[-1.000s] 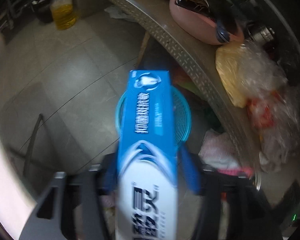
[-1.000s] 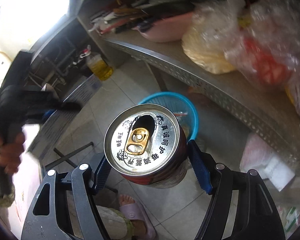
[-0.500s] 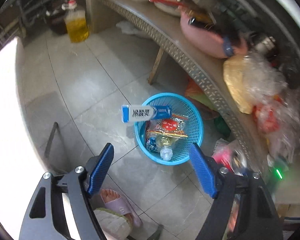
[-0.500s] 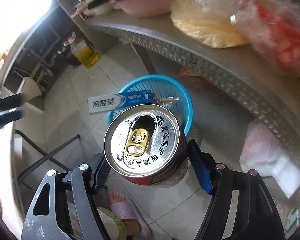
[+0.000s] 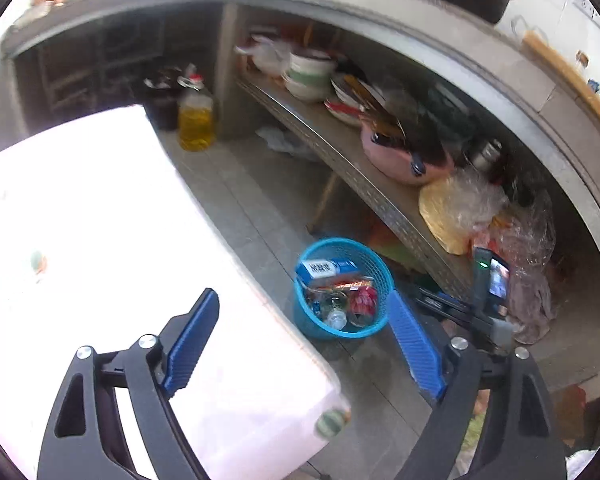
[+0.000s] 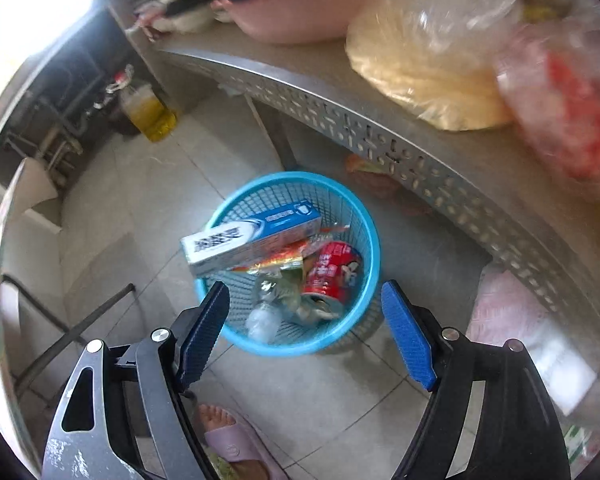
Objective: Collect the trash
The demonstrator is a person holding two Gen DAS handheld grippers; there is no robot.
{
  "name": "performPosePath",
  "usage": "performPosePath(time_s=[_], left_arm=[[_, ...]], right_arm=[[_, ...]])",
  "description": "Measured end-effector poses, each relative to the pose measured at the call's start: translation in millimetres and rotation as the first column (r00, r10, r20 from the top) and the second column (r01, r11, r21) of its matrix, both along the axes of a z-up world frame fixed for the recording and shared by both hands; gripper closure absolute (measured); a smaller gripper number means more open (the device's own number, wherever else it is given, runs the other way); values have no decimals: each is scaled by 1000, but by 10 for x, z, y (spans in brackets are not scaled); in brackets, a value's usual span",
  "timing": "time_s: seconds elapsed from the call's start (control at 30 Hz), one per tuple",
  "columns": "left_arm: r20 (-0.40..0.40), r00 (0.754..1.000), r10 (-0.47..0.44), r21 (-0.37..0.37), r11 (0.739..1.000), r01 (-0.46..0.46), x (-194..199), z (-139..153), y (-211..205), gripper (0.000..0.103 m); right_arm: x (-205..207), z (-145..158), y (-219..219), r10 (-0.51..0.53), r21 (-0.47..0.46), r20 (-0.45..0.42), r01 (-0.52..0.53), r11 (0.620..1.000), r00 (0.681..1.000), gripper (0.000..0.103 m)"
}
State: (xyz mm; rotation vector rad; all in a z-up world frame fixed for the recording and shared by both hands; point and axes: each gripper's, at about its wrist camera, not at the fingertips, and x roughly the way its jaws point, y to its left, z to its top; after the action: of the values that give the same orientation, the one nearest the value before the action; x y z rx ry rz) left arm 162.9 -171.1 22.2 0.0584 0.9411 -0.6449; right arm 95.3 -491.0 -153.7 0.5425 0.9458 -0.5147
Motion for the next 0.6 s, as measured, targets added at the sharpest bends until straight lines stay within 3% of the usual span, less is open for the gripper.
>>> performPosePath(time_s=[0.13, 0.23, 0.37, 0.5, 0.6], left_arm=[[9, 998, 70, -36, 997, -70, -252, 11, 343, 17], [68, 988, 136, -55, 990, -132, -449, 79, 583, 8], [160, 964, 212, -65, 977, -204, -729, 167, 869, 6], [164, 943, 290, -78, 957, -281, -941, 167, 1167, 6], [172, 916, 362, -44, 932, -360, -1057, 137, 1355, 6]], right_arm=[[-298, 277, 399, 76, -69, 23, -74, 995, 997, 28], [-419, 573, 751, 184, -139, 73, -172, 975, 980, 21], [-535, 1024, 1339, 352, -243, 152, -310, 919, 924, 8], [-608, 1301, 1872, 471, -332, 155, -403, 853, 868, 8], [-652, 1379, 2251, 537, -383, 137, -455, 804, 833, 8]])
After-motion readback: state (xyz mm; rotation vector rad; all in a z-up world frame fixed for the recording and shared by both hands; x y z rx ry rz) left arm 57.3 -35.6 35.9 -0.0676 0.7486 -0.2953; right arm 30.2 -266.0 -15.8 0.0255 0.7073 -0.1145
